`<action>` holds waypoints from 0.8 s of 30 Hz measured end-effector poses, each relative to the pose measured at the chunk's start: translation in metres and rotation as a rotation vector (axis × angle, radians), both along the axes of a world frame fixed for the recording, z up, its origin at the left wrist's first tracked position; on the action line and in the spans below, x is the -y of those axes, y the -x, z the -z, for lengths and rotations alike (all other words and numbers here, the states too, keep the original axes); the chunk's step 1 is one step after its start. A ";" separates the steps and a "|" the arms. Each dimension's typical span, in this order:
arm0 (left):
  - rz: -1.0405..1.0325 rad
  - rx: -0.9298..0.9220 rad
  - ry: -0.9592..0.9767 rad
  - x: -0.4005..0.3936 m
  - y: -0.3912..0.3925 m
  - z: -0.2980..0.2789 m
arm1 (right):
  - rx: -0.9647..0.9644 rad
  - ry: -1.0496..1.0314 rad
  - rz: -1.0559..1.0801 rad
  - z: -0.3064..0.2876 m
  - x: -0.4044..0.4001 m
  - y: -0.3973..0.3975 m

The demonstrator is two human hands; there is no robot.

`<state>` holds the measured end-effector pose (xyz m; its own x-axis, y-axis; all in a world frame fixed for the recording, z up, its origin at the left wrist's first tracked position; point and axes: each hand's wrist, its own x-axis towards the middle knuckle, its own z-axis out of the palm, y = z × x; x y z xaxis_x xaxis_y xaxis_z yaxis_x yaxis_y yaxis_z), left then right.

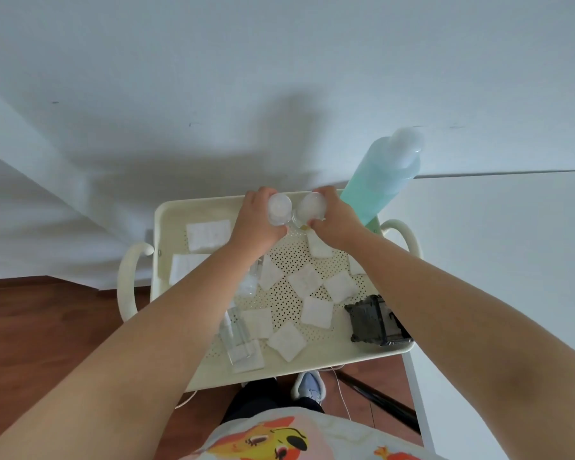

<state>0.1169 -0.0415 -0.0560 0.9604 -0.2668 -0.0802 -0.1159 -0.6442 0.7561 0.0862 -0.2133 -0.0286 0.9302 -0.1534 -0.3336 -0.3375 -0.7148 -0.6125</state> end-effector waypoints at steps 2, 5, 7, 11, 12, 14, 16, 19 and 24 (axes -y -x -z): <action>0.006 0.009 -0.003 -0.001 0.000 0.000 | 0.003 0.094 -0.028 -0.002 0.001 0.000; 0.023 0.005 0.007 0.002 -0.001 0.001 | -0.003 0.247 -0.046 -0.008 0.002 -0.001; 0.038 0.005 0.015 0.008 0.001 0.001 | 0.003 0.366 -0.083 -0.010 0.003 -0.001; 0.044 -0.005 0.035 0.021 0.002 0.002 | 0.043 0.515 -0.153 -0.008 0.005 0.004; 0.048 -0.010 0.037 0.024 0.002 0.002 | 0.051 0.525 -0.158 -0.007 0.007 0.006; 0.057 -0.017 0.037 0.028 0.001 0.003 | 0.053 0.513 -0.161 -0.006 0.012 0.009; 0.061 -0.024 0.032 0.030 -0.001 0.003 | 0.054 0.502 -0.169 -0.009 0.015 0.013; 0.071 -0.056 0.040 0.024 -0.001 -0.001 | 0.160 0.509 -0.179 -0.016 0.007 0.025; -0.027 -0.035 0.084 -0.033 0.020 -0.020 | 0.452 0.517 -0.389 -0.024 -0.014 0.045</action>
<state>0.0971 -0.0087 -0.0362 0.9642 -0.2485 -0.0923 -0.0721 -0.5809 0.8107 0.0413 -0.1994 -0.0047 0.9772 0.1786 0.1147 0.1979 -0.9619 -0.1886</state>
